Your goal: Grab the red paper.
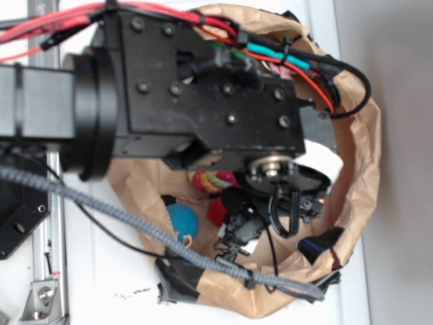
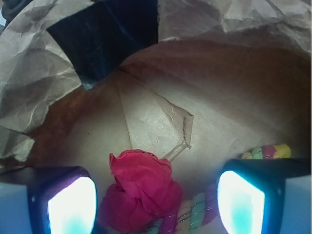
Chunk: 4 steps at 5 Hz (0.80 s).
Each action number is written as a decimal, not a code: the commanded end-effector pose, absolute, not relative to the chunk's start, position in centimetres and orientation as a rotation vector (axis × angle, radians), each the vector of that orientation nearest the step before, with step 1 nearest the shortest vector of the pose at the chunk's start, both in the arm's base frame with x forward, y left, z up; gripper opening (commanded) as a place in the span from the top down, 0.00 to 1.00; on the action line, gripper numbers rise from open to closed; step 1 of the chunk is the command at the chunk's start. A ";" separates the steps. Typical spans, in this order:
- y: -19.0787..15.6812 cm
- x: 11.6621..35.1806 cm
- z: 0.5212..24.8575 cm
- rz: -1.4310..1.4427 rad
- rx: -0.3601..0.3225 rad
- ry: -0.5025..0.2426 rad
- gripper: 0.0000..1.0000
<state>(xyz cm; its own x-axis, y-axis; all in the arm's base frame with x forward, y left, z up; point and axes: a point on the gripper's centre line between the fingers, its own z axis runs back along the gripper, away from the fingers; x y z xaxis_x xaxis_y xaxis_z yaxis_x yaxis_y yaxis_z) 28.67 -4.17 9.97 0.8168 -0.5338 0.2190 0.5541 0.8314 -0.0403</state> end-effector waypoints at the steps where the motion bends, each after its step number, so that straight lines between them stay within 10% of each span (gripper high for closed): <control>1: -6.1 26.3 5.2 -0.703 -0.045 -0.121 0.00; 2: -8.3 25.1 4.1 -0.723 -0.194 -0.132 0.00; 4: -8.2 27.5 1.1 -0.716 -0.026 -0.125 0.10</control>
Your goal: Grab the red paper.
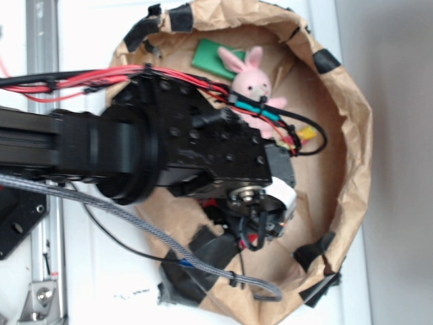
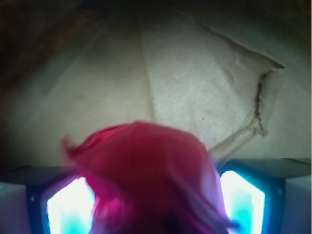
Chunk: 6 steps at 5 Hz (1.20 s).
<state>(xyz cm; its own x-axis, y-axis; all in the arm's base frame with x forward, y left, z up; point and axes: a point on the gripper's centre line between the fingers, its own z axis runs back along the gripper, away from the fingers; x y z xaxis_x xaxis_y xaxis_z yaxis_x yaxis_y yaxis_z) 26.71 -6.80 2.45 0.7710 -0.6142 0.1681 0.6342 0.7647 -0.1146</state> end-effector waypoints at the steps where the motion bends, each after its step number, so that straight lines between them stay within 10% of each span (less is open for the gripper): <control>1: -6.9 28.4 2.7 -0.624 -0.008 -0.157 1.00; 3: -2.7 28.1 12.4 -0.384 0.015 -0.293 1.00; 4: -2.0 28.0 16.9 -0.188 0.027 -0.243 1.00; 5: -2.5 27.9 18.0 0.012 0.078 -0.115 0.76; 6: -2.8 28.1 18.3 0.131 0.074 -0.150 1.00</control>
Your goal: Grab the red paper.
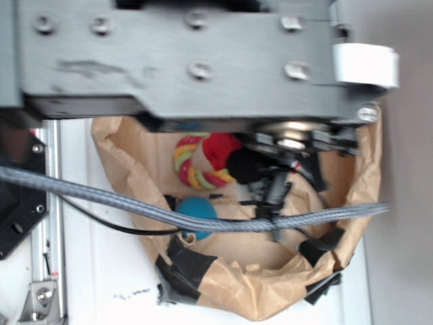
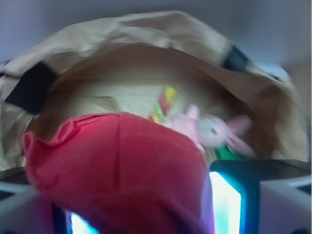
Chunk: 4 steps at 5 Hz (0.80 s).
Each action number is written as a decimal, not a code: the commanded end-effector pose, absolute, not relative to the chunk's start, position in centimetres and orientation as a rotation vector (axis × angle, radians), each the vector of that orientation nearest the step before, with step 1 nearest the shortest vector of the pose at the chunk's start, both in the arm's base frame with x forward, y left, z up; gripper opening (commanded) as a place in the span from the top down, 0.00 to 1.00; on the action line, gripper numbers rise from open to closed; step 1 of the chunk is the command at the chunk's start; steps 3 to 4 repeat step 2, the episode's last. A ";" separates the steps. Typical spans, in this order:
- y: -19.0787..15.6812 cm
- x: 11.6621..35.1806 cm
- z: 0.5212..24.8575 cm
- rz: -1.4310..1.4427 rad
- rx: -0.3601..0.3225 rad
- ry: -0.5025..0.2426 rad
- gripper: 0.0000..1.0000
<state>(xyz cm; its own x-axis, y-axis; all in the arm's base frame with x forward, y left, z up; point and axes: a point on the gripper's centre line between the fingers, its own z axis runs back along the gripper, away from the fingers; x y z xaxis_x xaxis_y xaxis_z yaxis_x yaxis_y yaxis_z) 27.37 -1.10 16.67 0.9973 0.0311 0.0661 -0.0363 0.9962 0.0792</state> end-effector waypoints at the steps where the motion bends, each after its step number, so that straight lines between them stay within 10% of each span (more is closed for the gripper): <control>1: -3.0 27.9 17.6 0.142 0.059 -0.146 1.00; 4: -3.0 27.6 17.4 0.156 0.043 -0.141 1.00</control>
